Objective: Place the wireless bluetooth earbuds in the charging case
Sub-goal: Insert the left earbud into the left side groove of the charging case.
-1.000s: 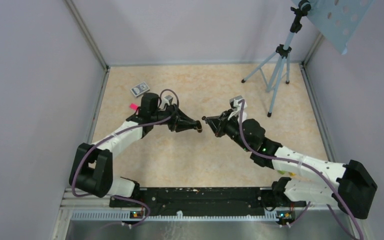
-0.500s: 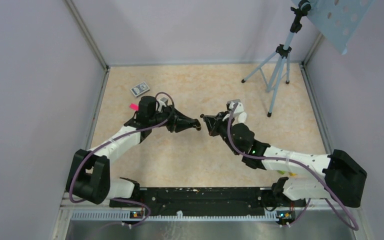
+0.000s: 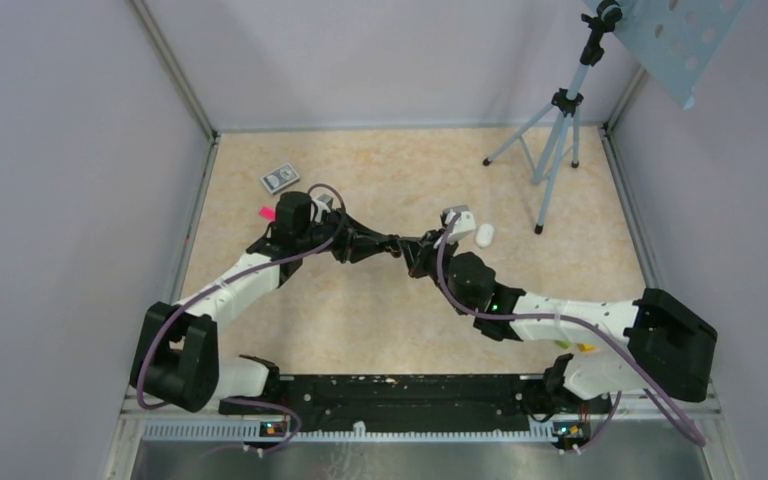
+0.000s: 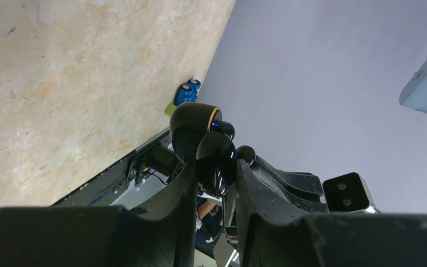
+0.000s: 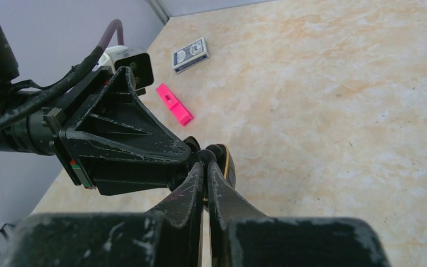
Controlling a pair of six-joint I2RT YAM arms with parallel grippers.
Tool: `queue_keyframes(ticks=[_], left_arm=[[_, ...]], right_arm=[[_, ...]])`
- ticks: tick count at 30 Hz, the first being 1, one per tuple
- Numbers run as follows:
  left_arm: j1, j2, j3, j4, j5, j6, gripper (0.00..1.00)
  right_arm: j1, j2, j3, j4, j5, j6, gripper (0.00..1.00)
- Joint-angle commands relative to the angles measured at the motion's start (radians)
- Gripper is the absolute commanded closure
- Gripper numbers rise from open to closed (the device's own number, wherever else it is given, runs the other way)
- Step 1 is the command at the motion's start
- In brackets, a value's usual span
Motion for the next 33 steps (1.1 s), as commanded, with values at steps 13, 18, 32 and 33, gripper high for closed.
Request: queue_keyframes(ticks=[13, 18, 32, 33], left_arm=[[-0.003, -0.04, 0.01, 0.02, -0.015, -0.017, 1.0], [-0.004, -0.045, 0.0, 0.02, -0.021, -0.02, 1.0], [-0.002, 0.018, 0.01, 0.025, 0.089, 0.133, 1.0], [-0.002, 0.02, 0.013, 0.017, 0.094, 0.15, 1.0]], right_arm=[[0.014, 0.055, 0.06, 0.13, 0.034, -0.02, 1.0], [0.014, 0.037, 0.031, 0.125, 0.053, -0.01, 1.0], [-0.155, -0.211, -0.022, -0.197, -0.286, 0.248, 0.7], [-0.188, -0.226, -0.019, -0.229, -0.364, 0.28, 0.69]])
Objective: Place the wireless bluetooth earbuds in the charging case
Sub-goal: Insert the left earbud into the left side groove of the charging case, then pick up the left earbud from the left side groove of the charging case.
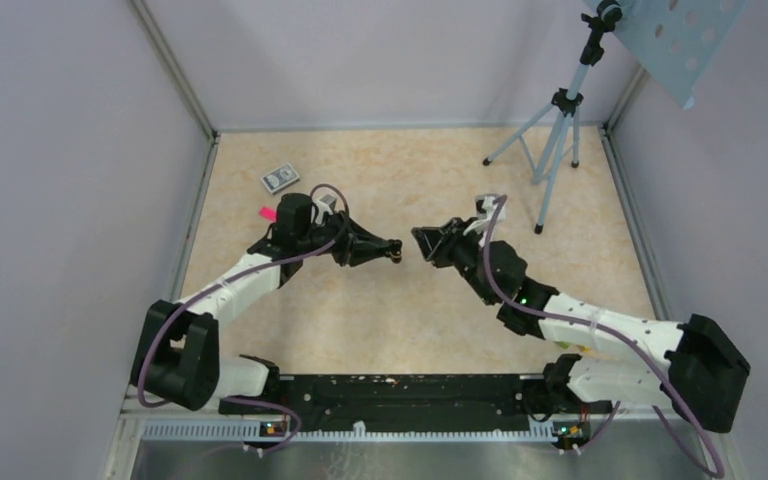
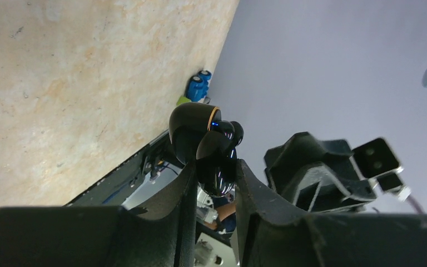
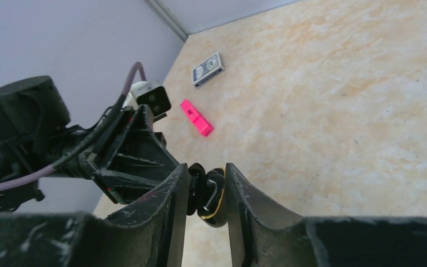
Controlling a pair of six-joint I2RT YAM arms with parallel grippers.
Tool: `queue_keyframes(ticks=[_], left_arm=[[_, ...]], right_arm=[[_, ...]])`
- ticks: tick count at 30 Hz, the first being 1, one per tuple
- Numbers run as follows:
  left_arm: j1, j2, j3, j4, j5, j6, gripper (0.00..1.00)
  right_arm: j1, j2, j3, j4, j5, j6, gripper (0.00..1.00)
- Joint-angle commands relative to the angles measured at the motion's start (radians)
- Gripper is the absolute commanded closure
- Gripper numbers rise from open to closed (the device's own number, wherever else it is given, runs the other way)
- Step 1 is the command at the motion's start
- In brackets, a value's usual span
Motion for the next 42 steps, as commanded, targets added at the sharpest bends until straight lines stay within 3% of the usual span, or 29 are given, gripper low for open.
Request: queue_keyframes(ticks=[1, 4, 7, 10, 21, 42], left_arm=[[-0.002, 0.022, 0.022, 0.013, 0.079, 0.104, 1.0], [-0.003, 0.021, 0.03, 0.004, 0.095, 0.146, 1.0], [-0.002, 0.036, 0.054, -0.016, 0.126, 0.193, 1.0], [-0.003, 0.047, 0.081, -0.049, 0.144, 0.25, 1.0], [-0.001, 0.088, 0.123, -0.106, 0.168, 0.329, 1.0], [-0.002, 0.072, 0.133, -0.108, 0.176, 0.328, 1.0]], right_arm=[[-0.132, -0.077, 0.009, -0.144, -0.348, 0.175, 0.69], [-0.185, -0.084, 0.031, -0.207, -0.504, 0.192, 0.67], [-0.223, -0.069, 0.059, -0.25, -0.622, 0.192, 0.57], [-0.262, -0.039, 0.064, -0.265, -0.729, 0.2, 0.54], [-0.294, -0.045, 0.01, -0.2, -0.82, 0.207, 0.5], [-0.303, 0.156, -0.015, 0.036, -0.829, 0.245, 0.49]])
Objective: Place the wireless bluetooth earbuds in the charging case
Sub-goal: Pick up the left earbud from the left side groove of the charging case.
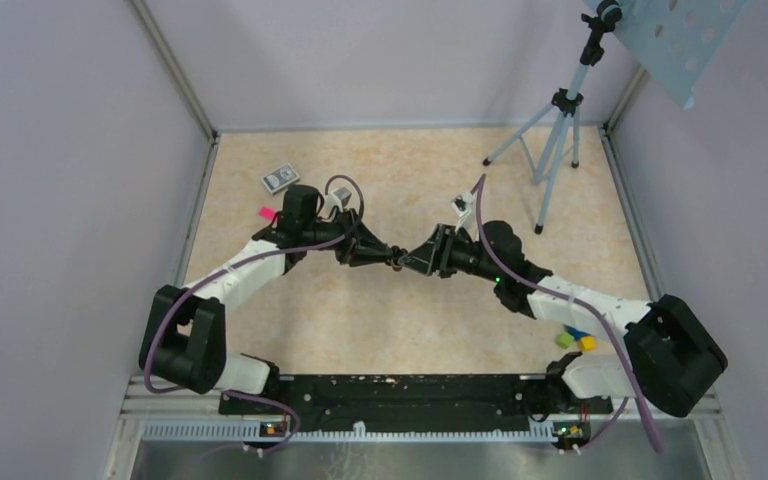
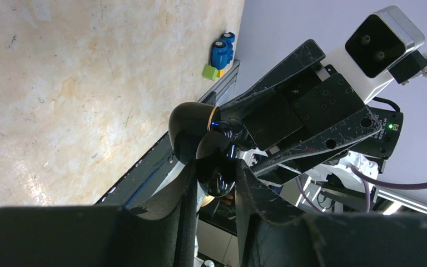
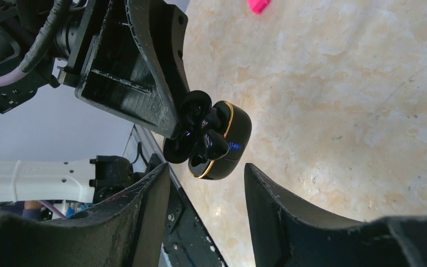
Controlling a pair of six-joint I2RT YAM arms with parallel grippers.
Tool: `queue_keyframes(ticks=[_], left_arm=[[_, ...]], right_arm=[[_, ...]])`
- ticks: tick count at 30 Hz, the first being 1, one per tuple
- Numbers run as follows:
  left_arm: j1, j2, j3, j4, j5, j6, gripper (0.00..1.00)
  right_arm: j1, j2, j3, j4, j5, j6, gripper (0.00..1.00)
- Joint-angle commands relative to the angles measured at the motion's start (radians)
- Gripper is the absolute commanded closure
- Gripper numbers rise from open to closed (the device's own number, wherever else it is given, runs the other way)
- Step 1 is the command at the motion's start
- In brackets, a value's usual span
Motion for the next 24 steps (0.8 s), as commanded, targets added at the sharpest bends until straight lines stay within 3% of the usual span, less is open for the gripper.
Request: queue_keyframes(ticks=[1, 14, 24], left_arm=[[-0.001, -0.023, 0.028, 0.031, 0.016, 0.009, 1.0], [-0.003, -0.011, 0.028, 0.042, 0.019, -0.004, 1.0], [-0.002, -0.003, 0.026, 0.061, 0.018, -0.014, 1.0]], right_arm=[[-0.014, 0.025, -0.006, 0.127, -0.016, 0.01, 0.5], [-0.041, 0.066, -0.026, 0.236, -0.024, 0.064, 0.59], [-0.041, 0.093, 0.004, 0.216, -0.044, 0.048, 0.61]])
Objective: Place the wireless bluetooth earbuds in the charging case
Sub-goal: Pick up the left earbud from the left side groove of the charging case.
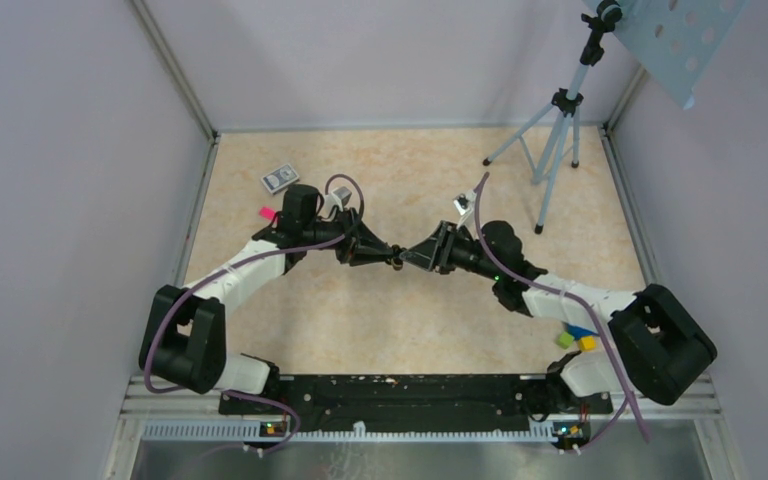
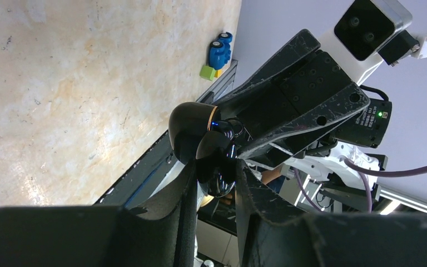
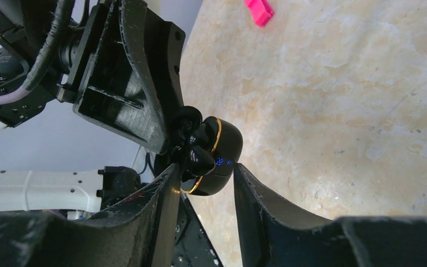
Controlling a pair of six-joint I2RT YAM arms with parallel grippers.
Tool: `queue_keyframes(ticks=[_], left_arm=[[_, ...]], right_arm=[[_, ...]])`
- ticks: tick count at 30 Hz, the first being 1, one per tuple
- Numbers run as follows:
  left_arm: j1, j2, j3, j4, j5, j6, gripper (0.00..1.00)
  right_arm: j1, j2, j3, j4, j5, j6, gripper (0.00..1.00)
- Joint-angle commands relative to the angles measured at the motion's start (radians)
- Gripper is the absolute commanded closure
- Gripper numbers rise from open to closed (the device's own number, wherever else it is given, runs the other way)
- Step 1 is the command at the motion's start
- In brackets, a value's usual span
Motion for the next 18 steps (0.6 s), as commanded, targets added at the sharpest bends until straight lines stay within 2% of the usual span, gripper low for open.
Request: queue_keyframes(ticks=[1, 16, 18], left_arm=[[-0.002, -0.004, 0.026, 0.052, 0.014, -0.005, 1.0], [-0.002, -0.014, 0.016, 0.055, 0.013, -0.009, 1.0], [-0.002, -0.015, 0.015, 0.055, 0.013, -0.009, 1.0]], right_arm=[[-0.007, 0.026, 0.033, 0.06, -0.019, -0.005, 0.61], [-0.013, 0.031, 0.079, 0.041, -0.027, -0.03, 0.63], [-0.015, 0.031, 0.08, 0.041, -0.021, -0.029, 0.67]])
